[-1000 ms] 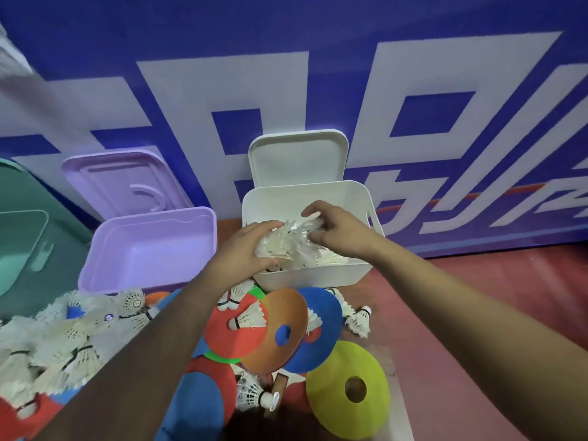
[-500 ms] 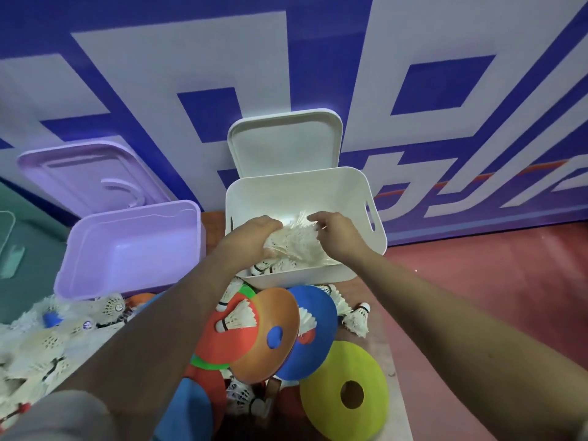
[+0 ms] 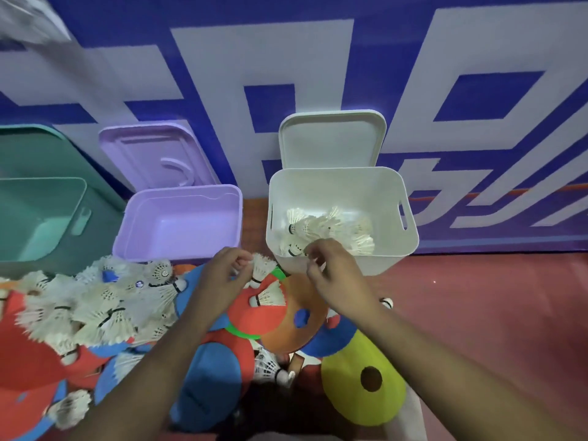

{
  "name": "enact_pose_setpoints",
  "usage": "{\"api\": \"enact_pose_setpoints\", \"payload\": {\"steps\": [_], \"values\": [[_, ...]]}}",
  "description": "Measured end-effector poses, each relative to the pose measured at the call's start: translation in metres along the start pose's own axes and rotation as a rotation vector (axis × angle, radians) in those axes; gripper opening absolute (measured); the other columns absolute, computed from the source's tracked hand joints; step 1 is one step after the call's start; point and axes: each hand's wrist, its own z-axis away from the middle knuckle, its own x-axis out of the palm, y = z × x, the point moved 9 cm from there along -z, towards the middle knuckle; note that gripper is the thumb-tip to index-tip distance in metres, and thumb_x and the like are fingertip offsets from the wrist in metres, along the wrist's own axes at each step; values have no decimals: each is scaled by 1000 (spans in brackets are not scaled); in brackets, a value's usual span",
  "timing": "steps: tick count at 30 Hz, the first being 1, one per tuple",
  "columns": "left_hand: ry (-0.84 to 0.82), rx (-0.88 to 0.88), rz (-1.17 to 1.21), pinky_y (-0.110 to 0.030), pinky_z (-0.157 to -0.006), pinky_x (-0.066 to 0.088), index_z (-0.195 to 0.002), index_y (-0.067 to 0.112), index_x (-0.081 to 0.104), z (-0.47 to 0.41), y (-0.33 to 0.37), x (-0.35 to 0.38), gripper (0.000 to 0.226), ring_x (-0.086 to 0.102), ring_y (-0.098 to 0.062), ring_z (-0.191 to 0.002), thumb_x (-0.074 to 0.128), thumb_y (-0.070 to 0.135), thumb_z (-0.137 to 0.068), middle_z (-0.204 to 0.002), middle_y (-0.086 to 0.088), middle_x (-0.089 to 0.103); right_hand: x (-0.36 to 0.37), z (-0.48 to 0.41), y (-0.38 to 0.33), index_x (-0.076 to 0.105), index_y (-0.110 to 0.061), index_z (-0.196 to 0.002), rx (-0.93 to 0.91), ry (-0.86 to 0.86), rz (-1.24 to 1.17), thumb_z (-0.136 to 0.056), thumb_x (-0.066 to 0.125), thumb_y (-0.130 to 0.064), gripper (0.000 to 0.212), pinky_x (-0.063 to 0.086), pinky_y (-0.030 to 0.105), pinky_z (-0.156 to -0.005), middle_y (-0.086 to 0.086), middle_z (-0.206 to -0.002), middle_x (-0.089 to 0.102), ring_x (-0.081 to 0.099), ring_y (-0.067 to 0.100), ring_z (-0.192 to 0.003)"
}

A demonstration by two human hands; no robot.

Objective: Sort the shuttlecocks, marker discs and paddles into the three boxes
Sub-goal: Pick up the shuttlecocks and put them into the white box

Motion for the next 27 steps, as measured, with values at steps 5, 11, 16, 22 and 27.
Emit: {"api": "enact_pose_setpoints", "payload": {"steps": [5, 11, 16, 22, 27], "values": [[-103, -159, -51, -28, -73, 50, -84, 31, 58, 39, -72, 11, 24, 59, -4, -75, 65, 8, -84, -86, 6, 60, 97, 14, 16, 60, -10, -105, 243, -197, 116, -87, 58, -28, 25, 46, 31, -76, 8, -101, 62, 60, 25, -91], [-270, -96, -201, -32, -91, 44, -116, 12, 61, 33, -84, 32, 35, 54, -24, -108, 63, 12, -82, -114, -7, 56, 155, 6, 45, 54, 4, -113, 482, -160, 80, -92, 55, -17, 29, 41, 36, -72, 20, -106, 65, 61, 37, -100], [-210, -186, -217, -44, -91, 47, -143, 13, 35, 13, -101, 26, 61, 53, -36, -113, 59, 16, -87, -131, -16, 44, 166, 7, 72, 53, -3, -123, 680, -23, 108, -87, 61, -17, 39, 52, 41, -78, 19, -110, 63, 60, 36, -100], [-342, -171, -344, -43, -88, 48, -152, 27, 19, -15, -105, 38, 66, 55, -39, -111, 53, 27, -94, -136, -19, 37, 151, 23, 66, 64, -3, -83, 656, 97, 19, -86, 65, -12, 9, 35, 34, -60, 7, -66, 57, 55, 28, -68], [-356, -65, -296, -45, -92, 47, -123, 11, 49, -28, -102, 46, 35, 51, -38, -112, 59, 20, -91, -123, -19, 46, 120, 35, 33, 56, -6, -77, 561, 181, 5, -89, 65, -19, 19, 38, 35, -61, 10, -69, 55, 48, 20, -63]]}}
